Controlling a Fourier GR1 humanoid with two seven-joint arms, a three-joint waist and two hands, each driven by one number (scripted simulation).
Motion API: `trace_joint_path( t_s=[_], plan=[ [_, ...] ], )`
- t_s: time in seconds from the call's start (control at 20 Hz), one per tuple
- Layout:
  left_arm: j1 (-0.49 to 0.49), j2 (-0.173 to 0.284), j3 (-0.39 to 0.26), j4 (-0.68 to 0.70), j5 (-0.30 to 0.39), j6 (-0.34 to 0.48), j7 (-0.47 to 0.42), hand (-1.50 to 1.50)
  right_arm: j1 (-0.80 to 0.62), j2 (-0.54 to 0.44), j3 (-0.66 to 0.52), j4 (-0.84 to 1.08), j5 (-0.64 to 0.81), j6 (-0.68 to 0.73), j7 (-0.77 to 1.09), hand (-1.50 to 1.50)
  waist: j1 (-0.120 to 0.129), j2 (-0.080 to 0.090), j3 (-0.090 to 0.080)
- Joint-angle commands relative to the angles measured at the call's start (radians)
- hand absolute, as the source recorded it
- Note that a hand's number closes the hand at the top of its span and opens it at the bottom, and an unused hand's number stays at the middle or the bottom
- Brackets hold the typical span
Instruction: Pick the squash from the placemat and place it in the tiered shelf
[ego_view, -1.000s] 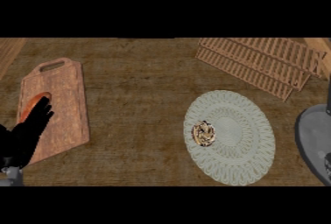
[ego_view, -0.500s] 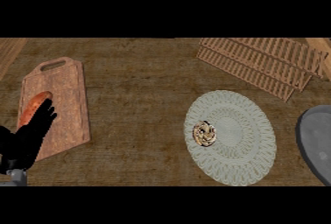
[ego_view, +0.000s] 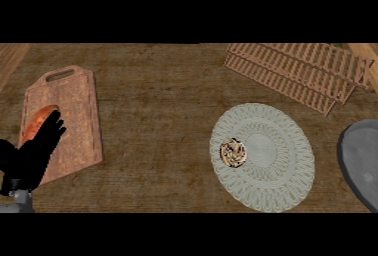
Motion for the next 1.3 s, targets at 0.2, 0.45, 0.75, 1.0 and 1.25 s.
trace_joint_path(
  t_s=[0.2, 0.45, 0.75, 1.0, 1.25],
  plan=[
    [0.019, -0.021, 0.002, 0.018, -0.025, -0.002, -0.022, 0.00, 0.002, 0.001, -0.112, -0.002, -0.144, -0.095, -0.052, -1.50, -0.002, -0.002, 0.000],
    [-0.020, -0.009, 0.023, 0.059, -0.019, -0.024, -0.026, 0.00, -0.001, 0.032, -0.166, -0.125, -0.259, -0.068, -0.007, -1.50, -0.017, -0.005, 0.000],
    [0.068, -0.022, 0.027, -0.018, -0.024, -0.009, -0.019, 0.00, 0.039, -0.033, -0.204, -0.359, -0.353, 0.012, 0.054, -1.50, -0.024, -0.014, 0.000],
    [0.087, -0.014, 0.052, -0.034, -0.018, -0.009, -0.031, 0.00, 0.143, -0.100, -0.274, -0.634, -0.452, 0.145, 0.158, -1.50, -0.040, -0.020, 0.001],
    [0.062, 0.003, 0.071, -0.023, 0.011, -0.037, 0.011, 0.00, 0.161, -0.284, -0.410, -0.766, -0.558, 0.349, 0.305, -1.50, -0.058, -0.022, 0.001]
  ],
)
